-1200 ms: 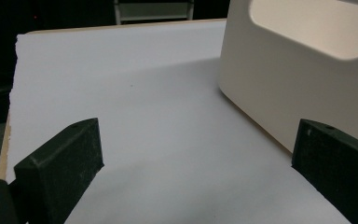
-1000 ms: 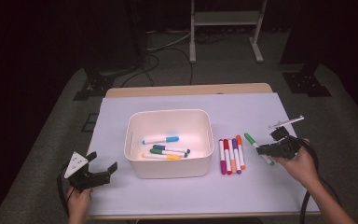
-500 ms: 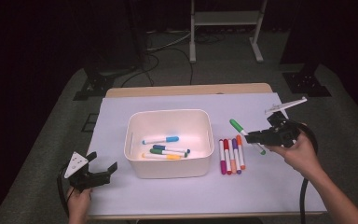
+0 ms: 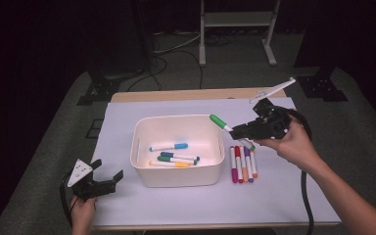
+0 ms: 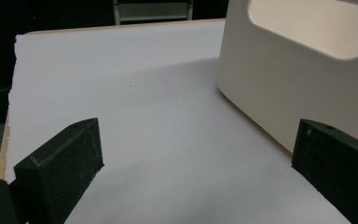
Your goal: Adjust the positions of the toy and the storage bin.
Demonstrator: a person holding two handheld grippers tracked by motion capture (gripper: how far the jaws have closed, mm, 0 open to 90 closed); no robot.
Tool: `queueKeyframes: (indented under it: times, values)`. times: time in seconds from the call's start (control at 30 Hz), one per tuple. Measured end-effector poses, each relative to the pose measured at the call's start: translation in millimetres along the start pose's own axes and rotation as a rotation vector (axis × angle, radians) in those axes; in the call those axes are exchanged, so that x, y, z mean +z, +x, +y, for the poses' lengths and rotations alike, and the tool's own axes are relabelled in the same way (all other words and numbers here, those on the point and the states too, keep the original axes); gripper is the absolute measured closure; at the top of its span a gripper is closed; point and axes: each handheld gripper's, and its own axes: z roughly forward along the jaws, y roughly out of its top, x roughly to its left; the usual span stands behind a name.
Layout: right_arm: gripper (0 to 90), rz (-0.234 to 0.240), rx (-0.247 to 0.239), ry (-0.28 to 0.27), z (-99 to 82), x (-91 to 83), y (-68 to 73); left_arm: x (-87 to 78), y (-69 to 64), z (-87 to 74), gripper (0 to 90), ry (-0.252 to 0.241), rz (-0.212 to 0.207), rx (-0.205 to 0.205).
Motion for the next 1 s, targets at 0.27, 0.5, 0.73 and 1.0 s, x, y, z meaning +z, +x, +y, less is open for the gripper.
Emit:
queueKeyframes:
  times: [0.27, 0.5, 0.73, 1.0]
  values:
    - [75.7, 0.074, -0.081, 0.04, 28.2, 26.2, 23.4, 0.1, 0.2, 0.0, 0.6, -0.001, -0.001, -0.004]
    - [75.6, 0.132, -0.12, 0.074, 45.0, 55.1, 36.1, 0.0, 0.4, 0.0, 0.6, -0.001, -0.002, -0.006]
    - [75.6, 0.176, -0.143, 0.119, 52.4, 85.1, 41.4, -0.1, 0.3, -0.1, 0.6, -0.002, -0.004, -0.006]
    - [75.5, 0.213, -0.181, 0.179, 55.1, 119.5, 47.7, -0.1, 0.5, 0.0, 0.6, -0.002, -0.005, -0.005]
